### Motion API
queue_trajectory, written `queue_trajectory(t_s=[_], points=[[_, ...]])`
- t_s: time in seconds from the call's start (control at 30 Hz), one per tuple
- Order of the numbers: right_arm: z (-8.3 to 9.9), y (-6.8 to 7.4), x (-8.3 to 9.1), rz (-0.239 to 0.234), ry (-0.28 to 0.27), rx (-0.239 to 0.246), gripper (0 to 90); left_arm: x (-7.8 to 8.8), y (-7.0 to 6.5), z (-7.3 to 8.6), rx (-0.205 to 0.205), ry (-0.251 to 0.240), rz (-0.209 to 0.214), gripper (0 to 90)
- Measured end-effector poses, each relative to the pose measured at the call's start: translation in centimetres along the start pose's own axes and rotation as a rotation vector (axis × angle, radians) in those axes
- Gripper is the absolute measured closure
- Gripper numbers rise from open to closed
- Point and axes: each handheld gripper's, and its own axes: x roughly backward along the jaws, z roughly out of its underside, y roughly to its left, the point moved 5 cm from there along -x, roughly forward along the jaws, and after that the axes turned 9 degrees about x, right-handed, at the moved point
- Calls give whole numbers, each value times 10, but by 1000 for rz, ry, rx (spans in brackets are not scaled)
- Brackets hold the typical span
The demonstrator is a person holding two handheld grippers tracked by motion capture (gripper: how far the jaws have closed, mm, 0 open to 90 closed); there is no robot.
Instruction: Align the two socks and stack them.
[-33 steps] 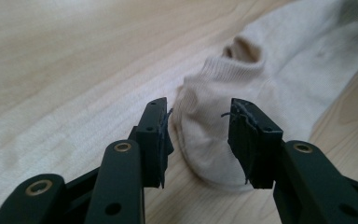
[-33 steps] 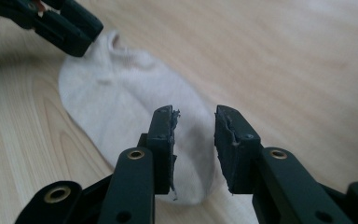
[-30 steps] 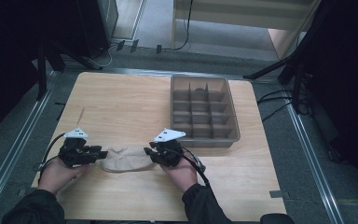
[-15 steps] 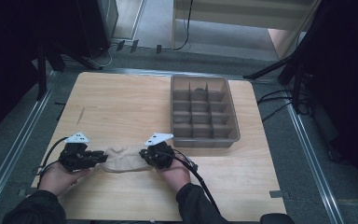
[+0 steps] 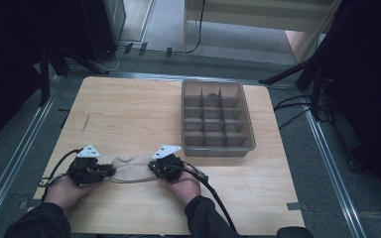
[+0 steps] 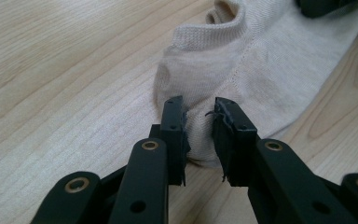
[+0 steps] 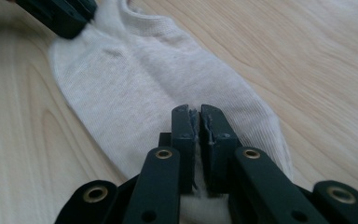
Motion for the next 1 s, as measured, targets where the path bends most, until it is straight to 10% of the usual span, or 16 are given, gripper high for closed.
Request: queue_trajectory(t_s=[0.47,0.63,1.0], points=[[4,-6,19,-15,29,-60,838,2,11,-2,38,-9,-26,750],[-8,-10,34,1,-60,-60,841,2,22,-7,97,-28,-20,701],[0,0,7,-44,-2,-90,817,-2,35,-17,117,-36,-58,652]])
